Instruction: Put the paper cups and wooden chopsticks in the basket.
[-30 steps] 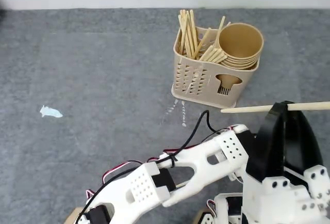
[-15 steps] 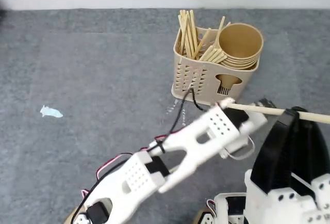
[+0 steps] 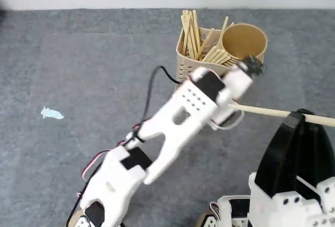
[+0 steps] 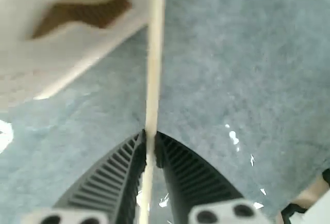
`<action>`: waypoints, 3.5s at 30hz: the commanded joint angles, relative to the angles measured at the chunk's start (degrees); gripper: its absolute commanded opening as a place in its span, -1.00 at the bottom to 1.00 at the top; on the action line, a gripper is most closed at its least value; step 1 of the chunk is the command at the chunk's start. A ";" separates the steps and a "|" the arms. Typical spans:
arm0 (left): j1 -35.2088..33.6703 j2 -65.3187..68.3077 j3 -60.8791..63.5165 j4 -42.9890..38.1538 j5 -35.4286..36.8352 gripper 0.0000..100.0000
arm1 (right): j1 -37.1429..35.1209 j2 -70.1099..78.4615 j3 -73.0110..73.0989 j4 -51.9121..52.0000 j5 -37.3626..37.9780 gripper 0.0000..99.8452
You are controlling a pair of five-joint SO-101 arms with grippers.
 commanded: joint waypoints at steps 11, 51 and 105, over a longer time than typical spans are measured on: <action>-15.12 -33.93 7.34 0.53 -0.26 -0.98 | 0.40 0.75 -1.93 -0.92 0.00 -0.98; -36.04 -73.93 65.27 -23.30 -5.71 -0.98 | -7.34 82.15 1.93 -59.38 15.65 -0.97; -15.03 -19.60 57.80 -39.56 -17.58 -0.88 | 11.38 6.90 12.84 6.11 -6.33 -0.84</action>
